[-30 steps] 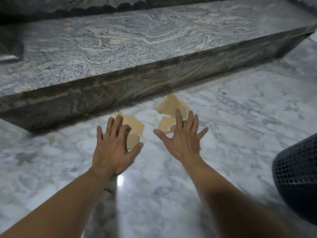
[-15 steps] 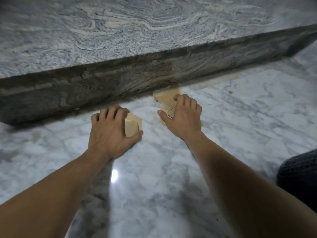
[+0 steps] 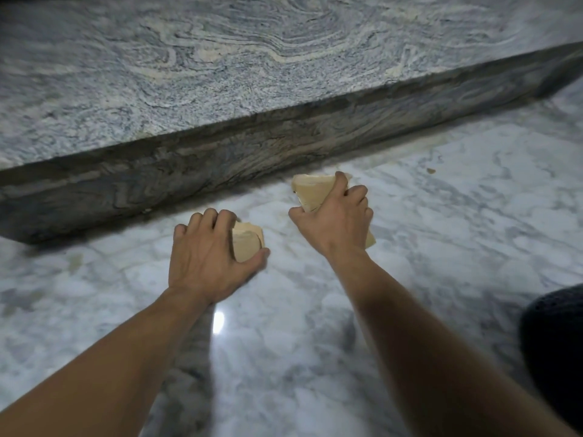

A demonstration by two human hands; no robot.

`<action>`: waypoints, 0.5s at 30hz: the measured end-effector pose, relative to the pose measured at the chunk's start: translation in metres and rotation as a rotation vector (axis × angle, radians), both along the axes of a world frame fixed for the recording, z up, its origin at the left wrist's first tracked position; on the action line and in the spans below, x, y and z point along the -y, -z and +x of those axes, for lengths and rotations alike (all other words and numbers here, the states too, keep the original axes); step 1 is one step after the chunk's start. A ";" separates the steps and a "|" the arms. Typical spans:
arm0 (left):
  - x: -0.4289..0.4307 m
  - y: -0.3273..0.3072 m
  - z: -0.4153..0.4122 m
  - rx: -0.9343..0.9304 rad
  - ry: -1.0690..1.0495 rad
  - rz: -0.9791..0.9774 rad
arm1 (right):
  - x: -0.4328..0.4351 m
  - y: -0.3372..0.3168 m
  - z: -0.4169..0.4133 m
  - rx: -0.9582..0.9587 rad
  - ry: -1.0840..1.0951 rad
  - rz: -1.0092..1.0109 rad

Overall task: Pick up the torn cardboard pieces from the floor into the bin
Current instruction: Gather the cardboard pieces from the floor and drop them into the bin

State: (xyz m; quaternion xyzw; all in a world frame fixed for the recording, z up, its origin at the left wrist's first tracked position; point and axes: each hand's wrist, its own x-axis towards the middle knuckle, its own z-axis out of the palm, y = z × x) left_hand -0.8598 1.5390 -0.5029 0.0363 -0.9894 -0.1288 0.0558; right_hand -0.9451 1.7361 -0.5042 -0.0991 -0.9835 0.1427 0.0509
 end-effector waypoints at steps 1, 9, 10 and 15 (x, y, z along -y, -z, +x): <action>0.000 0.000 0.000 0.005 0.001 -0.003 | 0.000 -0.001 0.000 0.028 0.016 -0.018; 0.000 -0.002 0.000 0.019 -0.006 0.010 | -0.011 0.005 0.037 -0.081 -0.086 0.056; 0.000 -0.003 0.000 0.018 -0.009 0.025 | -0.014 0.008 0.042 -0.112 -0.113 0.052; 0.002 -0.004 0.001 -0.002 -0.004 0.046 | -0.017 0.010 0.049 -0.163 -0.055 0.088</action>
